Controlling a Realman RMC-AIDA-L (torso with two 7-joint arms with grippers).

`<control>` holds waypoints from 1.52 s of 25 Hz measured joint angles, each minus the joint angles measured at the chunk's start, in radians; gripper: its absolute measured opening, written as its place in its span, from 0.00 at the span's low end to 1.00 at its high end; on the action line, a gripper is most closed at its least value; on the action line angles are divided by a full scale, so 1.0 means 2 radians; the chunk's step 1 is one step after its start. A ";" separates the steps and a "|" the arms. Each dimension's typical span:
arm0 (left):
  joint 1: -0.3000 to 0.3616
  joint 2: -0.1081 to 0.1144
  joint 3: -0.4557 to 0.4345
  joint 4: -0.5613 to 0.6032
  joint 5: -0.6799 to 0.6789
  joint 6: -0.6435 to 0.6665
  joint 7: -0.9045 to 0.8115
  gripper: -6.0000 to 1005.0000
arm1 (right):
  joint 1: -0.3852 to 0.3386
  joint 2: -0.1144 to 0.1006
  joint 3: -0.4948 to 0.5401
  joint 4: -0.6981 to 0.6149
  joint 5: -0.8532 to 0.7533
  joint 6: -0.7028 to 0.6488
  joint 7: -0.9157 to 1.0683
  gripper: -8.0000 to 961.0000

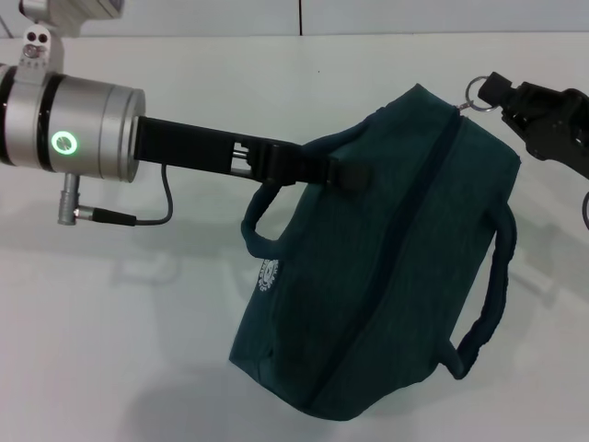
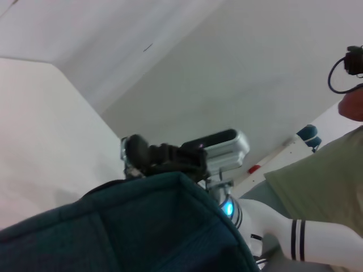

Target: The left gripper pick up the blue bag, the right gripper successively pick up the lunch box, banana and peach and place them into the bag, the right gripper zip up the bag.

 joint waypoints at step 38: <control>-0.022 0.002 -0.005 -0.089 -0.006 -0.150 0.038 0.09 | -0.049 -0.018 0.075 -0.004 0.000 -0.028 -0.038 0.82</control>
